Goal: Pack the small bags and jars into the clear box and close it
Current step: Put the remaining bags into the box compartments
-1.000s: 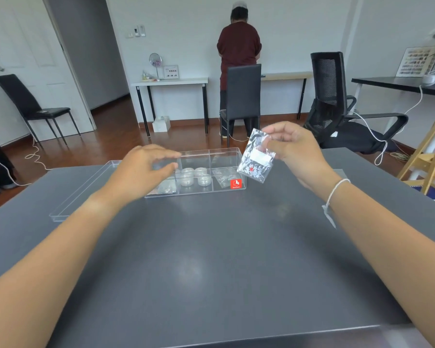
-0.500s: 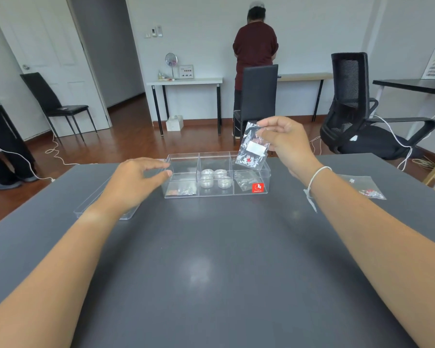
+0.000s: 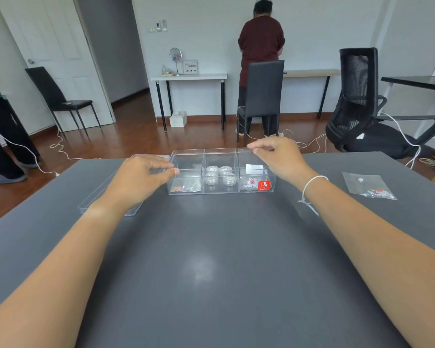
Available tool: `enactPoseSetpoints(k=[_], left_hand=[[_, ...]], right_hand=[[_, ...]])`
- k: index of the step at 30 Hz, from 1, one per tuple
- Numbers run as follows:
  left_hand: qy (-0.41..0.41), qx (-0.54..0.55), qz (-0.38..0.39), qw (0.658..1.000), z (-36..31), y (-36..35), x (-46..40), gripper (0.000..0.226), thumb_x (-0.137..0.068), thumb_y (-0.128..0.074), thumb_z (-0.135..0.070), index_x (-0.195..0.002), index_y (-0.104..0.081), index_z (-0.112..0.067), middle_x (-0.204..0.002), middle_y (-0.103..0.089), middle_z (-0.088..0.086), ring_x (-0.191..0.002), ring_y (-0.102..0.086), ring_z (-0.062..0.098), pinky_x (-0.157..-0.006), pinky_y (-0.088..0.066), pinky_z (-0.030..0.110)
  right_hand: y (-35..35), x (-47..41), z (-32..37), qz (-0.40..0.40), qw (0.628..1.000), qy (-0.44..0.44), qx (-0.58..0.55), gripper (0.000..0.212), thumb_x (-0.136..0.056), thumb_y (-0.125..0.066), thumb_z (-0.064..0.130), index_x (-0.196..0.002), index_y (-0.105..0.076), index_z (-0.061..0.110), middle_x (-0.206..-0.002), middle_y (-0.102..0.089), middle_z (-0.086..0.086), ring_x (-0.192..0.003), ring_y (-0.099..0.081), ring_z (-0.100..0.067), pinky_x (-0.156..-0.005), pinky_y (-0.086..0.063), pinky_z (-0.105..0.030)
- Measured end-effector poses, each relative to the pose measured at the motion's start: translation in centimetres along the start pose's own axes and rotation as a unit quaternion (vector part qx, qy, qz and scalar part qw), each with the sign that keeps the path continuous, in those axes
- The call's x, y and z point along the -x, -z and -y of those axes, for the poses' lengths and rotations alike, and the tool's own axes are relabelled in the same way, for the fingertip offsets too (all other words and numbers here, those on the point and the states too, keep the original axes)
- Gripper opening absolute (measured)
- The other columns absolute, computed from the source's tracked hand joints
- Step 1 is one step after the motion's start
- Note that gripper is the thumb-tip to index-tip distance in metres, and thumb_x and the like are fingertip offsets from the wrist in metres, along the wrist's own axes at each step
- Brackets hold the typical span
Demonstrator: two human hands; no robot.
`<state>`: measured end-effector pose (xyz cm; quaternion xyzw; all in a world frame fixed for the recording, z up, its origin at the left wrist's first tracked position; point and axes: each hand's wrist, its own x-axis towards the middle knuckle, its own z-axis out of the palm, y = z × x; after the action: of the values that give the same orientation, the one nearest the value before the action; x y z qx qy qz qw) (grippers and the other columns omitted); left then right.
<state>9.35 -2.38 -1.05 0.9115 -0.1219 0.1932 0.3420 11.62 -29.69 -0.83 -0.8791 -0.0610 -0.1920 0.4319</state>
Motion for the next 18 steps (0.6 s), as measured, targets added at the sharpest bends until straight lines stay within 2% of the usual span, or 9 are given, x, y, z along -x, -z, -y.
enactPoseSetpoints(k=[4, 9, 15, 18], left_hand=[[0.001, -0.001, 0.001, 1.000, -0.1, 0.0, 0.0, 0.026, -0.079, -0.067, -0.031, -0.099, -0.071, -0.016, -0.118, -0.065, -0.001, -0.102, -0.050, 0.000, -0.093, -0.028, 0.016], [-0.002, -0.001, 0.000, 1.000, -0.1, 0.0, 0.1, 0.025, -0.079, -0.066, -0.031, -0.098, -0.072, -0.016, -0.118, -0.065, 0.000, -0.103, -0.050, 0.003, -0.094, -0.030, 0.018], [-0.005, -0.002, 0.004, 1.000, -0.2, 0.0, 0.1, 0.023, -0.079, -0.066, -0.030, -0.096, -0.072, -0.016, -0.116, -0.066, 0.000, -0.102, -0.051, 0.004, -0.094, -0.030, 0.019], [-0.005, 0.001, 0.003, 1.000, -0.3, 0.0, 0.2, 0.021, -0.079, -0.067, -0.030, -0.094, -0.073, -0.017, -0.112, -0.066, -0.002, -0.100, -0.051, 0.005, -0.092, -0.030, 0.019]], right_hand=[[0.2, 0.3, -0.1, -0.005, 1.000, 0.005, 0.007, 0.024, -0.089, -0.053, 0.016, -0.108, -0.067, 0.019, -0.121, -0.060, -0.002, -0.108, -0.052, -0.015, -0.093, -0.037, -0.021], [0.9, 0.9, -0.4, -0.013, 1.000, 0.012, 0.007, 0.026, -0.089, -0.053, 0.015, -0.112, -0.064, 0.020, -0.115, -0.060, 0.000, -0.095, -0.048, -0.010, -0.084, -0.035, -0.018], [3.3, 2.1, -2.3, -0.032, 0.999, -0.011, 0.038, 0.026, -0.088, -0.052, 0.014, -0.110, -0.065, 0.021, -0.114, -0.060, 0.000, -0.094, -0.048, -0.009, -0.084, -0.032, -0.012], [4.9, 2.9, -3.7, -0.031, 0.994, -0.045, 0.094, 0.027, -0.087, -0.051, 0.015, -0.109, -0.064, 0.023, -0.122, -0.059, -0.001, -0.109, -0.053, -0.015, -0.096, -0.036, -0.024]])
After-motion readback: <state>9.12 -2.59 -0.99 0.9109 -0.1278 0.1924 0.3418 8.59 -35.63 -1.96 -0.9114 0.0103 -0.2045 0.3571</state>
